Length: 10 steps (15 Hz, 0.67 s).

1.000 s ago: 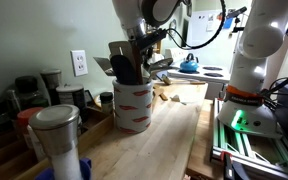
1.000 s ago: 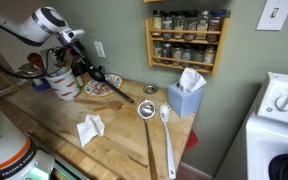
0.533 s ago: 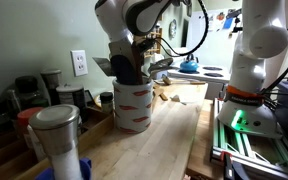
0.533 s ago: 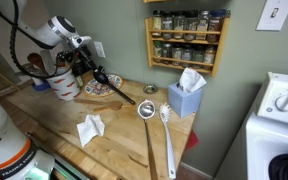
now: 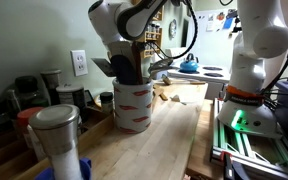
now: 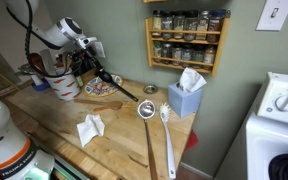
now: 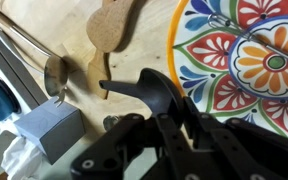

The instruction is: Put the black ladle on the floral plate

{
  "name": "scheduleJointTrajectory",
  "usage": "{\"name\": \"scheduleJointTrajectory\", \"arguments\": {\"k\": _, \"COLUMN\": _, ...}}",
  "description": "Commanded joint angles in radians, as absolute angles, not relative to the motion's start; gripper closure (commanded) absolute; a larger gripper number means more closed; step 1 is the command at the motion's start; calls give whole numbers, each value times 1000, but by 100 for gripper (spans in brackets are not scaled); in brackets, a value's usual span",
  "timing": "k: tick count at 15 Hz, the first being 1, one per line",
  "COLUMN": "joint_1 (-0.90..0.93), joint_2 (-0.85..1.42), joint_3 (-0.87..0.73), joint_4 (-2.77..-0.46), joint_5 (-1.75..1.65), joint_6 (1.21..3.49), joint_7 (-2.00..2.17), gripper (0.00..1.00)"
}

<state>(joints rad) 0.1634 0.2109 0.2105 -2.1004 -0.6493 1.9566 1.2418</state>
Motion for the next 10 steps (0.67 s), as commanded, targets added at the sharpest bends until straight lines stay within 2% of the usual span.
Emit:
{"name": "scheduleJointTrajectory", "arguments": {"k": 1, "joint_1": 193, "joint_2": 217, "joint_3": 173, "joint_4": -2103, "joint_5": -683, "joint_6": 2010, "joint_7": 1191, "gripper": 98}}
{"name": "scheduleJointTrajectory", "arguments": {"k": 7, "joint_1": 207, "joint_2": 214, "joint_3": 159, "joint_4": -2108, "joint_5": -737, "joint_6": 2030, "joint_7": 1147, "gripper": 98}}
{"name": "scheduleJointTrajectory", "arguments": {"k": 8, "joint_1": 209, "joint_2": 215, "joint_3": 158, "joint_4": -2111, "joint_5": -744, "joint_6": 2030, "joint_7": 1140, "gripper": 66}}
{"name": "scheduleJointTrajectory", "arguments": {"k": 9, "joint_1": 210, "joint_2": 214, "joint_3": 158, "joint_4": -2113, "joint_5": -748, "joint_6": 2030, "joint_7": 1133, "gripper": 65}}
{"name": "scheduleJointTrajectory", "arguments": {"k": 10, "joint_1": 210, "joint_2": 213, "joint_3": 157, "joint_4": -2116, "joint_5": -749, "joint_6": 2034, "joint_7": 1129, "gripper": 59}}
